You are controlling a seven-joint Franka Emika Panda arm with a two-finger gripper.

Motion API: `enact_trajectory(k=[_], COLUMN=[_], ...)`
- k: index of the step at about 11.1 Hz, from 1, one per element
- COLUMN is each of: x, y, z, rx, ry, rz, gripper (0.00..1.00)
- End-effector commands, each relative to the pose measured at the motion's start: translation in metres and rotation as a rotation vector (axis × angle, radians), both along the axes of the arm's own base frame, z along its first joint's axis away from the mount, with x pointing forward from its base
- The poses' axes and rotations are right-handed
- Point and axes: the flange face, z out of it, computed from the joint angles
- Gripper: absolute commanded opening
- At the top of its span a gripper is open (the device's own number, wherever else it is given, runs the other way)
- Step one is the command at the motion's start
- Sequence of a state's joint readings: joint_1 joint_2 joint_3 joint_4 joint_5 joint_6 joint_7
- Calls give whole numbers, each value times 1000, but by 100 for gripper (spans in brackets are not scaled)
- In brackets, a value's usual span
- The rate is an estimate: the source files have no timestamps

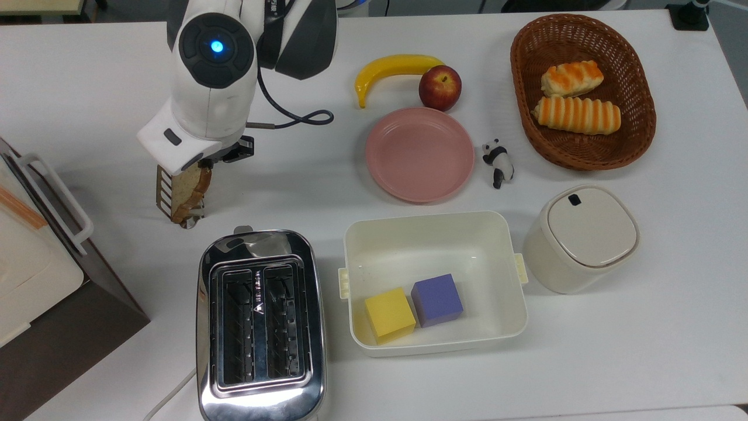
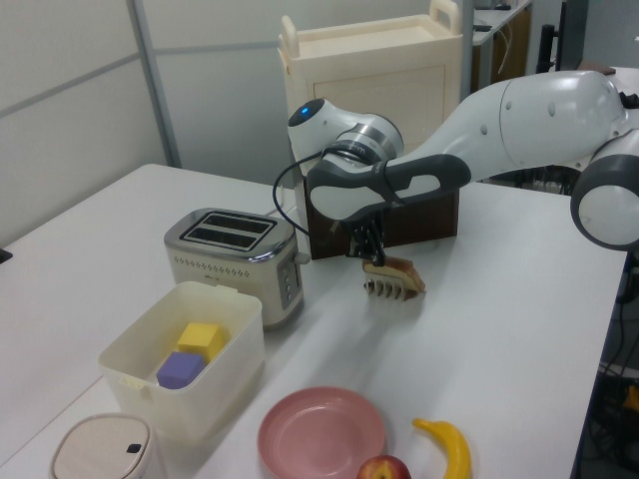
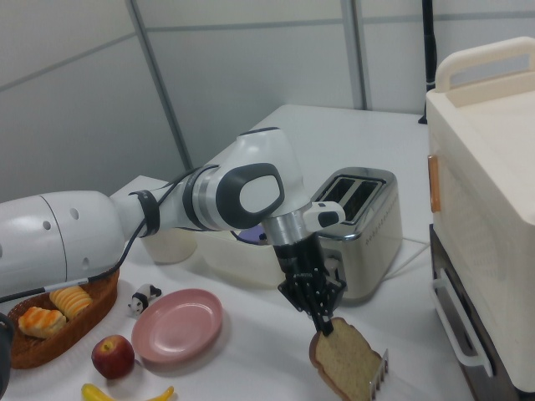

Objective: Put the bread in the toaster
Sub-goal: 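Close the gripper on the bread slice and lift it from the rack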

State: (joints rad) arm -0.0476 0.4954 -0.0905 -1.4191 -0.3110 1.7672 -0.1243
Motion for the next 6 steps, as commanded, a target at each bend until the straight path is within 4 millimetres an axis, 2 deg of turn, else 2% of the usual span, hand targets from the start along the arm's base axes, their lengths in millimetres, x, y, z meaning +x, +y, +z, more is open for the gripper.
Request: enact_trajectory(k=[1,6], x=[-4,-6], y=[0,-16], z=[17,56], rx=[-23,-110], ry=[-12,-52], rz=[22,45], gripper=[5,5])
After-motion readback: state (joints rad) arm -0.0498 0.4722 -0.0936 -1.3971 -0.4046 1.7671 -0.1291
